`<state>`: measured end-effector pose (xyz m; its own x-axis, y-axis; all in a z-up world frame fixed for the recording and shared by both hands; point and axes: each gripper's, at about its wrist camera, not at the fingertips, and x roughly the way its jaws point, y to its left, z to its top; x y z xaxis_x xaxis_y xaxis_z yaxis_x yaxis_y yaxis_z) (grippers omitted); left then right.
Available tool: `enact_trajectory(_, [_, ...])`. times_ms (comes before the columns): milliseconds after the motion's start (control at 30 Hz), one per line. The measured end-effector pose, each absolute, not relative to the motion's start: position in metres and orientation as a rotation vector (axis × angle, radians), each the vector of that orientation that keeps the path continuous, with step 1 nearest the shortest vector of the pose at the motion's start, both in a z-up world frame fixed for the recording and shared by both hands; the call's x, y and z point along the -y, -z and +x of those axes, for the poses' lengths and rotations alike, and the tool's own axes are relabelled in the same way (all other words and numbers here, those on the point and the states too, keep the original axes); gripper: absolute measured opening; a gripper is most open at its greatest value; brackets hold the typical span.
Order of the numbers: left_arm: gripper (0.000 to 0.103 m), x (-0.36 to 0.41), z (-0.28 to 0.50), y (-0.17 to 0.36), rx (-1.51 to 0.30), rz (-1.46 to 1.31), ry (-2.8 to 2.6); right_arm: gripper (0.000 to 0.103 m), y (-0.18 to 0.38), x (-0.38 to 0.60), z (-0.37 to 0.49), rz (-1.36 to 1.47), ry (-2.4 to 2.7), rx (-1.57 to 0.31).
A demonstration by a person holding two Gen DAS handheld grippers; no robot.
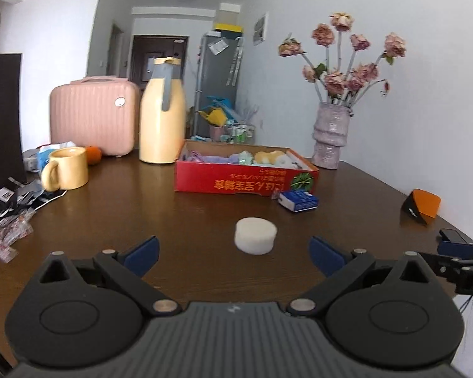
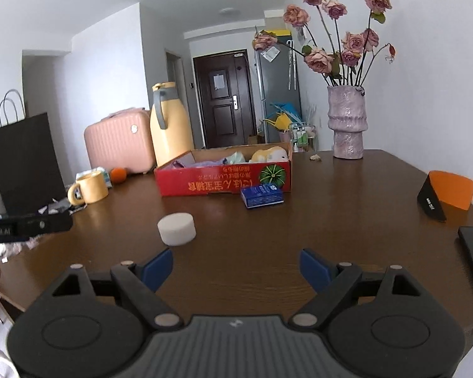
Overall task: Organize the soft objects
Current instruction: 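Withdraw both grippers from the box toward the blue carton, then grasp the small blue carton with both grippers and lift it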
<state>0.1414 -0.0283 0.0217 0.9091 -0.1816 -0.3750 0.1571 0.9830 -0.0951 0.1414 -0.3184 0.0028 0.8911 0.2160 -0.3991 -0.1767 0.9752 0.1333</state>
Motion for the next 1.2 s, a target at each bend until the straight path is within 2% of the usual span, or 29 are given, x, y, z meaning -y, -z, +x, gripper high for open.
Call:
enact_trajectory(300, [0.102, 0.049, 0.193, -0.013, -0.471, -0.113, 0.215, 0.084, 0.005, 0.327, 0.185, 0.102, -0.184, -0.456])
enact_trajectory(367, [0.097, 0.058, 0.218, -0.014, -0.483, -0.139, 0.240, 0.081, 0.005, 0.333, 0.209, 0.116, -0.191, -0.464])
enact_trajectory(467, [0.081, 0.080, 0.264, -0.017, -0.486, -0.125, 0.249, 0.070, 0.001, 0.343, 0.257, 0.129, -0.197, -0.475])
enact_trajectory(533, [0.067, 0.093, 0.306, -0.018, -0.525, -0.143, 0.280, 0.067, -0.002, 0.349, 0.295, 0.141, -0.206, -0.488])
enact_trajectory(600, [0.065, 0.102, 0.351, -0.016, -0.598, -0.189, 0.316, 0.064, 0.000, 0.354, 0.340, 0.171, -0.224, -0.519])
enact_trajectory(733, [0.047, 0.115, 0.427, 0.002, -0.746, -0.272, 0.330, 0.057, 0.010, 0.355, 0.419, 0.206, -0.254, -0.593])
enact_trajectory(867, [0.043, 0.119, 0.473, 0.027, -0.861, -0.344, 0.349, 0.052, 0.027, 0.350, 0.472, 0.176, -0.250, -0.631])
enact_trajectory(967, [0.041, 0.121, 0.490, 0.040, -0.920, -0.389, 0.361, 0.035, 0.042, 0.352, 0.493, 0.205, -0.268, -0.676])
enact_trajectory(1067, [0.032, 0.123, 0.496, 0.047, -0.925, -0.396, 0.373, 0.031, 0.049, 0.356, 0.496, 0.236, -0.307, -0.692])
enact_trajectory(1133, [0.022, 0.122, 0.498, 0.050, -0.927, -0.425, 0.396, 0.025, 0.051, 0.358, 0.496, 0.264, -0.333, -0.698])
enact_trajectory(1200, [0.022, 0.122, 0.497, 0.049, -0.923, -0.440, 0.411, 0.024, 0.051, 0.357, 0.493, 0.260, -0.337, -0.697])
